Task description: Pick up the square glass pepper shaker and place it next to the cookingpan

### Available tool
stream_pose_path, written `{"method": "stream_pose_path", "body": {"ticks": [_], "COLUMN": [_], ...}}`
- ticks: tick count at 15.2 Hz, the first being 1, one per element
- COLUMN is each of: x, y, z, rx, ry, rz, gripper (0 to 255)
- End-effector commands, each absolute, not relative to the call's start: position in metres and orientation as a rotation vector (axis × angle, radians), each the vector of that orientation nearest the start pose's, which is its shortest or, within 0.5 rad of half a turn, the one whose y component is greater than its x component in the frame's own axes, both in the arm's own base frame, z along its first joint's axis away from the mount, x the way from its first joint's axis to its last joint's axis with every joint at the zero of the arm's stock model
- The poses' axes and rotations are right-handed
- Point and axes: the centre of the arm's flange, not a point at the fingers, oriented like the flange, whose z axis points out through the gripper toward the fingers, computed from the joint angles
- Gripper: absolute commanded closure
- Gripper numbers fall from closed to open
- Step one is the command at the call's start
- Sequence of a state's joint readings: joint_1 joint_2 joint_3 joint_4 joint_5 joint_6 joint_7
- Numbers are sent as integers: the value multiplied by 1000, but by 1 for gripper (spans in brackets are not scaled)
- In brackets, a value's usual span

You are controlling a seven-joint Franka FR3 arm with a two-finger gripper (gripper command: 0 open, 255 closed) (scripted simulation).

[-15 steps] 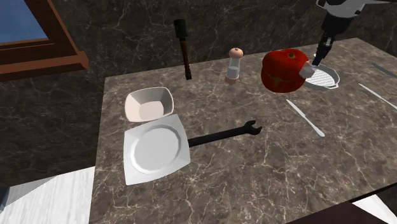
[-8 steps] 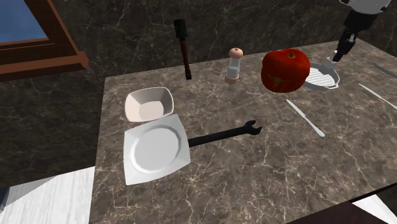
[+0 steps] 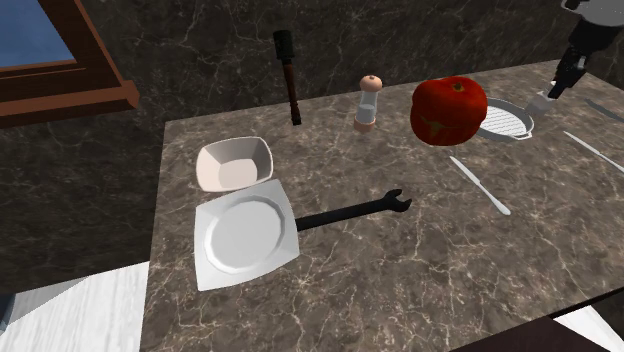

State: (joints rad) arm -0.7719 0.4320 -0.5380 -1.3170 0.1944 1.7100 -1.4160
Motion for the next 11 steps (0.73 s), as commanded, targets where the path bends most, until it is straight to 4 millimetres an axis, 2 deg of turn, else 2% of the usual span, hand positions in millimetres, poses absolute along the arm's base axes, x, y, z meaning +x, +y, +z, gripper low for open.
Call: {"method": "stream_pose_path", "body": {"ticks": [1,11], "x": [257,257], "y": [-629,-629], "z": [509,456], "rx": [-3159,-3159], "ry": [-197,-197], "rz": [29,29], "gripper": [255,255]}}
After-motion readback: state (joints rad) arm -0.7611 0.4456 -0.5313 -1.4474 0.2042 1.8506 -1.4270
